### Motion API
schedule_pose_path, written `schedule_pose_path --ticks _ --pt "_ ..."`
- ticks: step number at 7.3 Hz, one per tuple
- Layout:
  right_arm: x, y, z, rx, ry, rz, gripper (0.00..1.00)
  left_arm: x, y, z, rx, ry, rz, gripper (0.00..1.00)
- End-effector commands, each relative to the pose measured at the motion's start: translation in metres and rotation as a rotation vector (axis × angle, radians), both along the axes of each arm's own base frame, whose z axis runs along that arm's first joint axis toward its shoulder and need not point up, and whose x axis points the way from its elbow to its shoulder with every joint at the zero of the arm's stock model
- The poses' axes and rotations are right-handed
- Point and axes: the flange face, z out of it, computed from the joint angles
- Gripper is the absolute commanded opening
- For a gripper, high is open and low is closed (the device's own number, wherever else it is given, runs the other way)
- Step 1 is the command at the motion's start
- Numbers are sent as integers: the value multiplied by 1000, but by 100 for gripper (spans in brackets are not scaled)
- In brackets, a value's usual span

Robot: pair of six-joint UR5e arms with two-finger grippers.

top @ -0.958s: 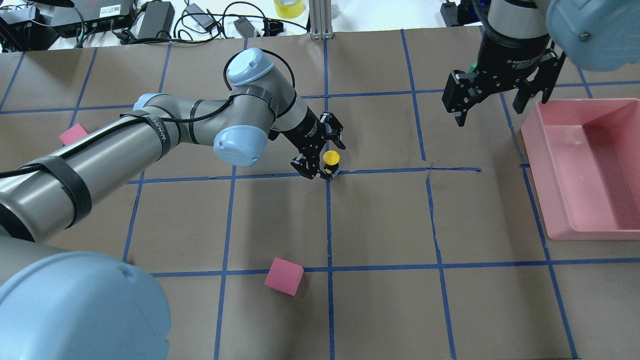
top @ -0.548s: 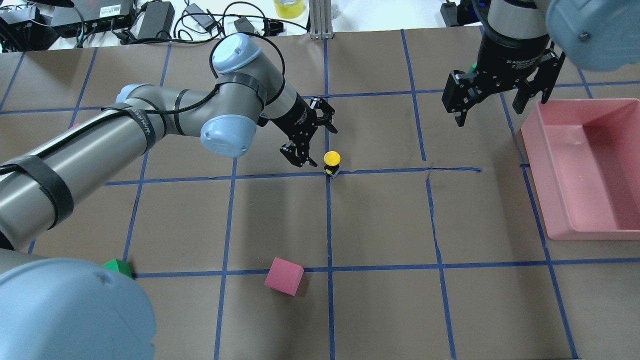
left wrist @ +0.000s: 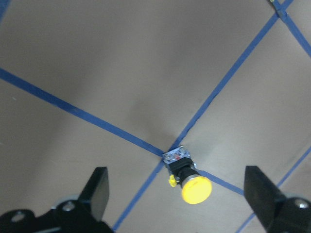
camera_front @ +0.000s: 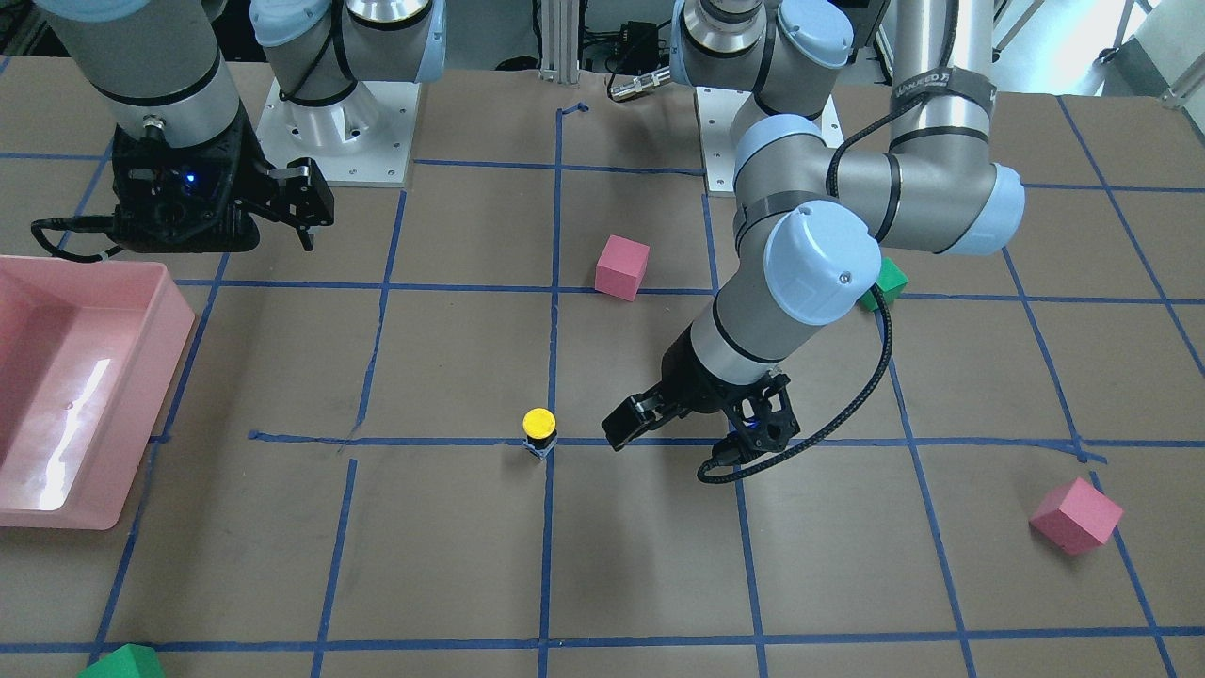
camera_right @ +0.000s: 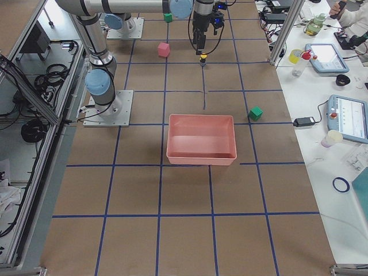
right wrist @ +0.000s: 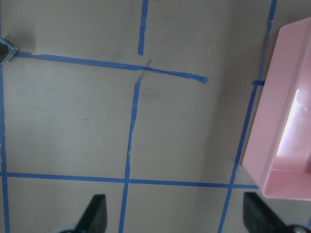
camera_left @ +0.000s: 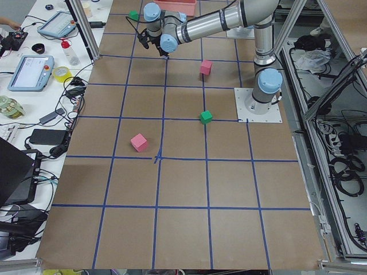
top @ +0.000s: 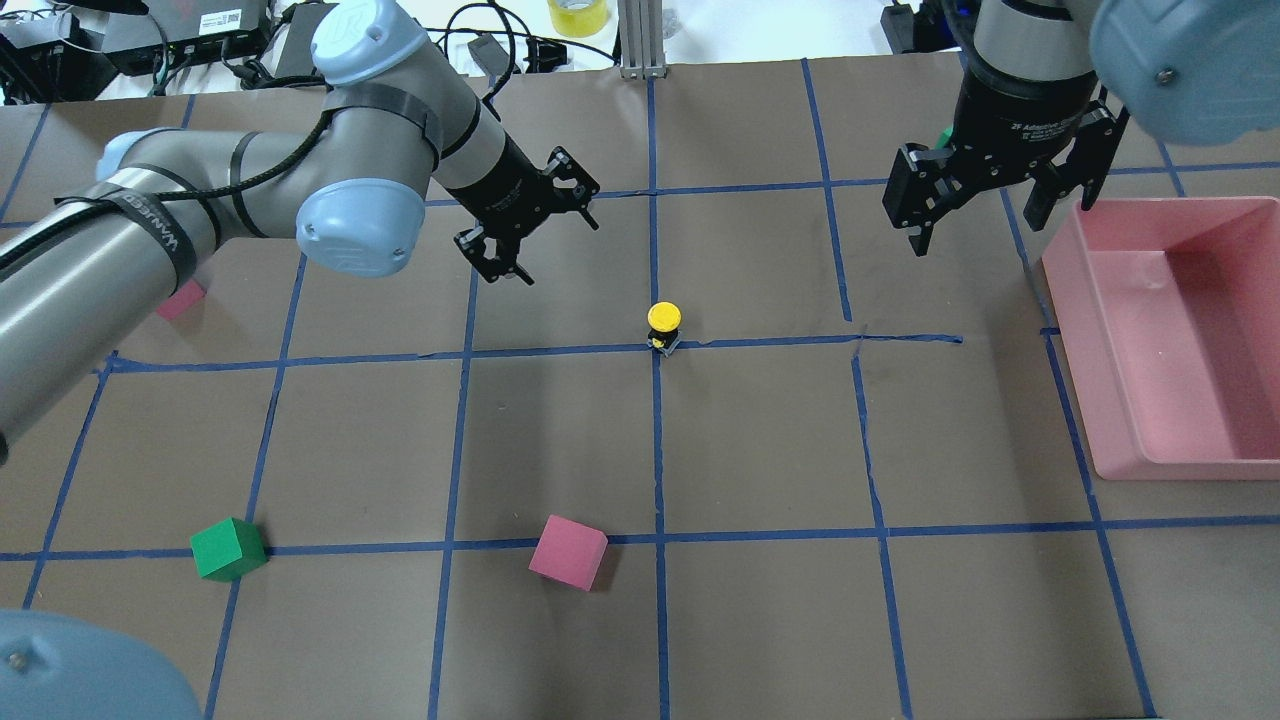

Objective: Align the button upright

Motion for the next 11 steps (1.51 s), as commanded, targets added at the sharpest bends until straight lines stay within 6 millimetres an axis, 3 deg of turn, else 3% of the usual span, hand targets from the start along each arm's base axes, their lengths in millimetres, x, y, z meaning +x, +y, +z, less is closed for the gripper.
schedule_pose_path --ticks 1,3,5,6,8,10,11 --pt "0 0 -2 4 0 0 100 35 8 40 -85 -117 -246 100" --pt "0 1 -3 5 0 0 100 51 27 89 -70 -272 -431 100" --pt "0 0 -2 4 -2 0 100 49 47 158 -45 -277 -463 100" --pt "0 1 -3 5 -2 0 100 51 56 183 -32 -276 -463 100" --pt "0 0 -2 4 -2 0 100 36 84 210 -86 -274 -487 100" --pt "1 2 3 -8 -13 2 100 34 106 186 -40 -281 -490 100" --pt "4 5 15 -31 -35 9 100 35 110 184 -52 -283 -499 100"
